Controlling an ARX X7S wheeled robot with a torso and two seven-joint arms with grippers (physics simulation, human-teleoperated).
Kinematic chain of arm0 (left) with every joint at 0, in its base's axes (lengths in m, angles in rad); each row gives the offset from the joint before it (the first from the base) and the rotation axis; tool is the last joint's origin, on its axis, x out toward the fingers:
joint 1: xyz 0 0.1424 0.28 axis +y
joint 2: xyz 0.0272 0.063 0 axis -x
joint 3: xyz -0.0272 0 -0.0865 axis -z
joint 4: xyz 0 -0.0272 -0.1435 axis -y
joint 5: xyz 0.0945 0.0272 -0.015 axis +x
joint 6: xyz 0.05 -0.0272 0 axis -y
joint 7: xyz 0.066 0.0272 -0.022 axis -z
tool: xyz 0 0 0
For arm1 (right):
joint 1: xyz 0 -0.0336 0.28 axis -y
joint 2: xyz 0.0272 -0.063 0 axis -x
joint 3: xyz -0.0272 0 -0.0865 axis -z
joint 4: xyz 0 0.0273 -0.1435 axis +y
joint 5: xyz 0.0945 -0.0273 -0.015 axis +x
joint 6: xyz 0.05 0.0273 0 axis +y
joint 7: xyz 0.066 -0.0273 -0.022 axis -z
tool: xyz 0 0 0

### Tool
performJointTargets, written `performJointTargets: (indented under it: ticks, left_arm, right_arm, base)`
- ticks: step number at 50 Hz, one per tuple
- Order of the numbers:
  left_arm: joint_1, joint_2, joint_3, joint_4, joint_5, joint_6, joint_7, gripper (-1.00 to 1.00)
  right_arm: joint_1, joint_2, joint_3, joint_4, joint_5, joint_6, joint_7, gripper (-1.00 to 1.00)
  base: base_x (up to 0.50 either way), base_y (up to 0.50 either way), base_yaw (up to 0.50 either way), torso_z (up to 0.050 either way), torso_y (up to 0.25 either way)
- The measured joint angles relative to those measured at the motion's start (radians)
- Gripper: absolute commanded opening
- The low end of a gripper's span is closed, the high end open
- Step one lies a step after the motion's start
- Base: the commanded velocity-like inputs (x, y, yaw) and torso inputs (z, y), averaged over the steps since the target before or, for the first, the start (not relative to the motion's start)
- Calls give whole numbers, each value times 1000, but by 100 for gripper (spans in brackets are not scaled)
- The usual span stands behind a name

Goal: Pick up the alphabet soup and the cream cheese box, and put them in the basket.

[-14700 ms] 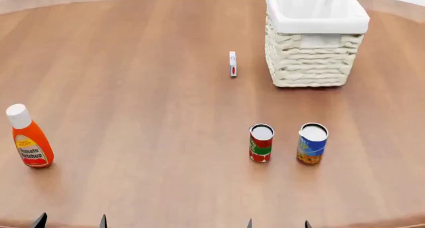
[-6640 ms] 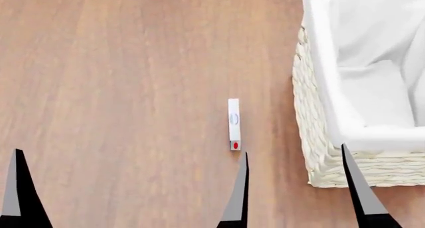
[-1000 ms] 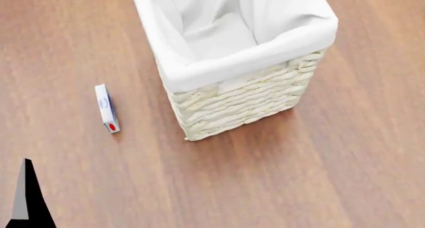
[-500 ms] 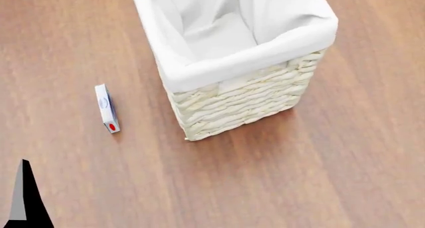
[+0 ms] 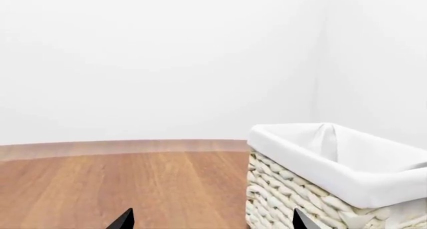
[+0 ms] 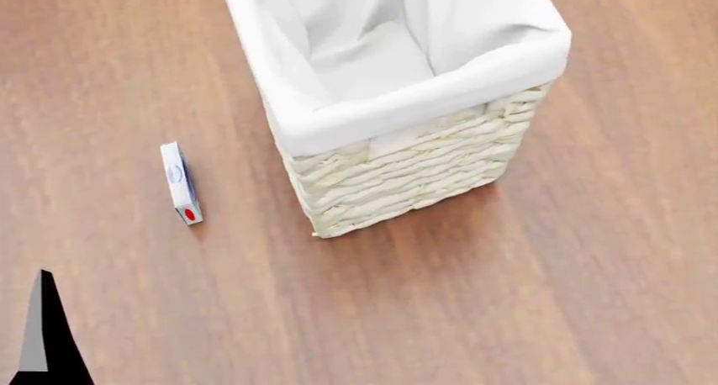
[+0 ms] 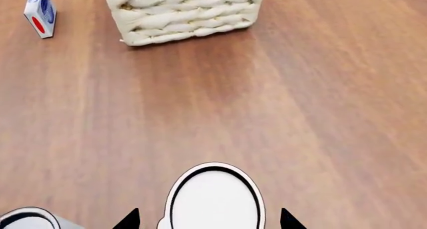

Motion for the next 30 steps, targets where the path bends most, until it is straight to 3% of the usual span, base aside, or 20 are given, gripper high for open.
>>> performJointTargets:
  ticks: [30]
  left_arm:
    - [-12,-3,9,8,15,-22,-16,100]
  right_arm:
    - [25,-31,-9,109,-8,-33,-53,100]
  base:
    - [0,0,0,0,0]
